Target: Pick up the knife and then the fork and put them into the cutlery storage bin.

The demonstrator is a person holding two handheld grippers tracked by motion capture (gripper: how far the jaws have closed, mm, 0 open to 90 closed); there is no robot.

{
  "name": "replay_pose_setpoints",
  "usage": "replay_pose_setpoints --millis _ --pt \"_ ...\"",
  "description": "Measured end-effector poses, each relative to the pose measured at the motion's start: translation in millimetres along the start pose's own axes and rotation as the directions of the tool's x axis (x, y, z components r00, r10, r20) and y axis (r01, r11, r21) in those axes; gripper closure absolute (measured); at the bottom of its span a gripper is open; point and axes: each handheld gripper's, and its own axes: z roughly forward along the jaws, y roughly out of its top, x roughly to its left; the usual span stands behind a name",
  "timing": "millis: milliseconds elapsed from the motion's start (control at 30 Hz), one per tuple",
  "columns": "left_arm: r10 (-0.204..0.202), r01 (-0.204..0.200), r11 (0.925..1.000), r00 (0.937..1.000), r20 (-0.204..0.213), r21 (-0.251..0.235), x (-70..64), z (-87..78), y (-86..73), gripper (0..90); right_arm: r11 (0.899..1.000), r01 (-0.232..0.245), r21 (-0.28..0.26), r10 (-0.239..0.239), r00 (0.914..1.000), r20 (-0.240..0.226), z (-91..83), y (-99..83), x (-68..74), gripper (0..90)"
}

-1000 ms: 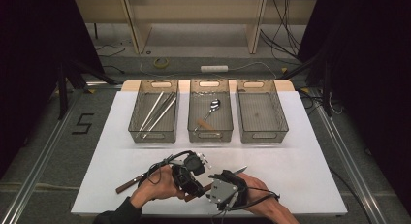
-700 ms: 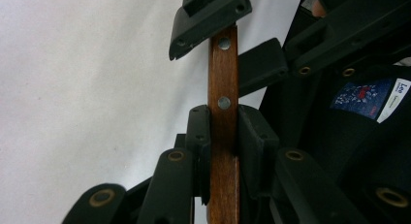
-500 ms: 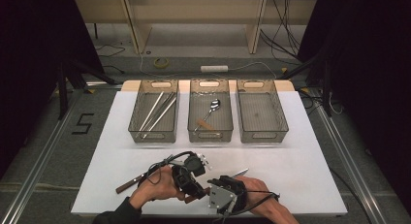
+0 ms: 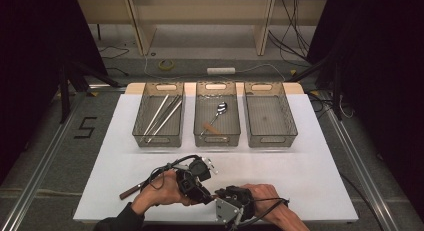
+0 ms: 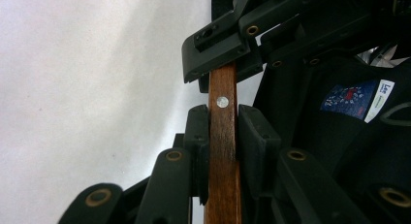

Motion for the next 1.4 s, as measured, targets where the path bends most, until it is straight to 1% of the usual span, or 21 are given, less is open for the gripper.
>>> replay_pose_setpoints --millis 33,133,233,367,467,533,567,600,633,767,900,1000,1033,1100,1133,1167,1233,1300,1333,1367,1400 --pt "-0.005 0.005 0.9999 1.0000 -0.008 -0.009 0.3 -1.0 0.4 72.7 1.000 0.003 0.000 -0.003 1.0000 -0.001 -0.8 -0.8 -1.4 78.5" --pt "-0.010 0.010 0.9998 0.9993 -0.035 -0.015 2.5 -7.4 -1.2 61.1 1.000 -0.006 0.006 0.006 1.0000 0.002 -2.3 -2.4 -1.7 78.5" --pt "-0.028 0.025 0.9981 0.9980 -0.057 -0.056 6.0 -17.2 -4.7 49.0 1.000 -0.010 0.011 0.010 0.9999 0.001 -2.6 -3.6 -2.9 78.6" --pt "-0.043 0.038 0.9962 0.9971 -0.064 -0.079 11.1 -26.1 -11.6 38.9 0.999 -0.029 0.021 0.028 0.9996 0.001 -2.5 -7.2 -5.1 78.6" --pt "-0.066 0.058 0.9912 0.9958 -0.064 -0.119 15.2 -32.2 -17.5 33.6 0.998 -0.038 0.047 0.038 0.9993 0.007 -4.9 -13.3 -7.9 78.6" --pt "-0.069 0.058 0.9878 0.9946 -0.077 -0.145 17.4 -36.0 -21.8 30.1 0.998 -0.034 0.050 0.033 0.9992 0.022 -6.9 -17.1 -11.9 78.6" --pt "-0.069 0.054 0.9855 0.9938 -0.088 -0.161 18.5 -38.0 -23.8 29.2 0.997 -0.049 0.055 0.048 0.9986 0.019 -8.1 -19.2 -12.7 78.6" --pt "-0.074 0.055 0.9811 0.9926 -0.096 -0.185 19.9 -40.5 -25.9 27.9 0.995 -0.083 0.057 0.081 0.9963 0.027 -8.9 -20.5 -12.3 78.6" --pt "-0.094 0.070 0.9734 0.9907 -0.099 -0.218 21.1 -42.7 -28.2 26.8 0.995 -0.082 0.058 0.081 0.9964 0.027 -9.4 -22.8 -13.8 78.6" --pt "-0.121 0.080 0.9487 0.9859 -0.116 -0.306 27.0 -47.4 -38.5 24.5 0.990 -0.125 0.066 0.122 0.9911 0.053 -10.7 -31.8 -18.3 78.6" --pt "-0.150 0.091 0.9336 0.9775 -0.148 -0.347 32.8 -47.1 -46.9 22.3 0.981 -0.178 0.077 0.172 0.9824 0.071 -13.0 -39.7 -23.9 78.5" --pt "-0.161 0.082 0.9183 0.9709 -0.177 -0.387 36.7 -48.5 -53.8 21.3 0.968 -0.241 0.076 0.234 0.9685 0.086 -15.4 -44.4 -27.9 78.5" --pt "-0.172 0.087 0.9106 0.9683 -0.181 -0.404 37.6 -48.4 -56.2 21.2 0.963 -0.260 0.075 0.254 0.9637 0.082 -16.5 -45.8 -29.3 78.5" --pt "-0.184 0.093 0.9041 0.9654 -0.184 -0.417 40.2 -48.5 -60.6 21.1 0.954 -0.292 0.075 0.285 0.9547 0.084 -18.4 -48.8 -32.6 78.5" --pt "-0.194 0.094 0.8976 0.9617 -0.194 -0.431 41.1 -48.0 -63.4 21.0 0.950 -0.305 0.071 0.299 0.9506 0.083 -19.0 -50.6 -34.3 78.5" --pt "-0.196 0.093 0.8962 0.9603 -0.199 -0.434 41.7 -47.9 -65.0 20.9 0.941 -0.331 0.070 0.325 0.9417 0.088 -19.9 -52.3 -35.8 78.5" --pt "-0.203 0.094 0.8930 0.9568 -0.208 -0.440 43.0 -46.0 -68.4 20.9 0.934 -0.350 0.066 0.344 0.9347 0.087 -21.2 -55.2 -38.8 78.5" --pt "-0.212 0.095 0.8843 0.9538 -0.213 -0.457 44.0 -43.9 -71.7 20.7 0.920 -0.389 0.055 0.383 0.9192 0.092 -22.0 -57.5 -40.7 78.5" --pt "-0.217 0.098 0.8799 0.9538 -0.208 -0.465 44.5 -43.0 -73.5 20.8 0.916 -0.397 0.053 0.391 0.9156 0.094 -22.3 -59.1 -41.7 78.5" --pt "-0.220 0.095 0.8751 0.9510 -0.217 -0.475 44.5 -42.0 -75.2 20.7 0.917 -0.394 0.058 0.388 0.9169 0.093 -23.0 -60.7 -43.2 78.5" --pt "-0.223 0.091 0.8714 0.9487 -0.224 -0.482 44.8 -41.5 -76.7 20.9 0.910 -0.412 0.053 0.406 0.9088 0.098 -23.2 -61.2 -43.6 78.4"
